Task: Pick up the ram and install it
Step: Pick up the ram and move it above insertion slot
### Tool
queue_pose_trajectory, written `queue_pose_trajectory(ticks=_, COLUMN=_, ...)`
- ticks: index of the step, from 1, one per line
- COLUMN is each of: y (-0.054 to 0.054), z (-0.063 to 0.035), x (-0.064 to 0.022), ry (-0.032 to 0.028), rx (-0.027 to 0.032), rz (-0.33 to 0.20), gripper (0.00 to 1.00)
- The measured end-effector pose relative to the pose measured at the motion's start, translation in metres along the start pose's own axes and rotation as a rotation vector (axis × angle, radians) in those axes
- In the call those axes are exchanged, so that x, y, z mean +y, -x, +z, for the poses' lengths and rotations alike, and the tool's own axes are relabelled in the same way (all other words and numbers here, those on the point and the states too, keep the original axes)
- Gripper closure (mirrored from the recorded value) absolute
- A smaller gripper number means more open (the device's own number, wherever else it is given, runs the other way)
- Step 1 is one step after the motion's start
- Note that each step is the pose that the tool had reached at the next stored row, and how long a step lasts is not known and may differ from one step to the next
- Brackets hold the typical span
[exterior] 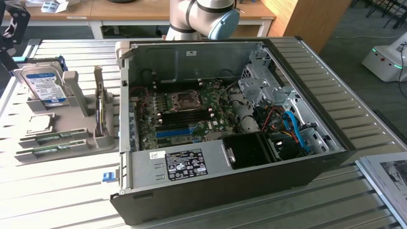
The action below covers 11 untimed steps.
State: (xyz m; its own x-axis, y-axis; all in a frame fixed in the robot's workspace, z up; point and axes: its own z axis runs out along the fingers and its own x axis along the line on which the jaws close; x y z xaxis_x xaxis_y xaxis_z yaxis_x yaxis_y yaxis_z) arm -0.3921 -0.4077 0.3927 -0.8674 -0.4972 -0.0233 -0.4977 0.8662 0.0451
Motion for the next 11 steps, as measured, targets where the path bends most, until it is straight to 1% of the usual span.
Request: queue_pose_trajectory(ticks=11, y=0.0000, z=0.0000, x=0.0000, ry=0.0019, rx=0.0038, rz=-0.084, gripper=0.90)
